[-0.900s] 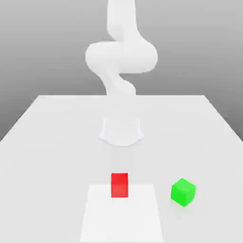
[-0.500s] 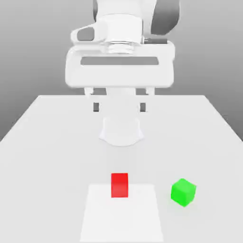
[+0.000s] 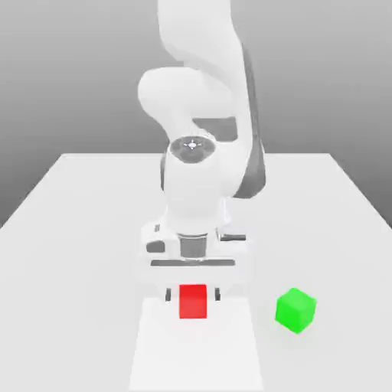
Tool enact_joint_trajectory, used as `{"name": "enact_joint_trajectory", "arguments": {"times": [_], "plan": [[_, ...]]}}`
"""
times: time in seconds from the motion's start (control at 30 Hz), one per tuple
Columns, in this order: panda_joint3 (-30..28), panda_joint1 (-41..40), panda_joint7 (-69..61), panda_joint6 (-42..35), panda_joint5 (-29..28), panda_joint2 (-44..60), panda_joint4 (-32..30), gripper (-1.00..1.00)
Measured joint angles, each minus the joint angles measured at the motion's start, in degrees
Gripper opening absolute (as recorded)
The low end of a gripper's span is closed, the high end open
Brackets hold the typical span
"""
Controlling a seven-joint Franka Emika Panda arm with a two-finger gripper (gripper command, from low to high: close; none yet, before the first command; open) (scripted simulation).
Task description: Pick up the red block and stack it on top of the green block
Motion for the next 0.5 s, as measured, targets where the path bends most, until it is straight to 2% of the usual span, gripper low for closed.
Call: {"name": "enact_joint_trajectory", "arguments": {"times": [0.13, 0.4, 0.5], "plan": [[0.1, -0.1, 0.1, 0.4, -0.2, 0.4, 0.0, -1.00], [0.1, 0.1, -0.2, -12.4, -0.3, -14.3, -1.9, -1.00], [1.5, 3.1, -6.2, -15.1, 0.3, -15.5, -0.5, -1.00]]}}
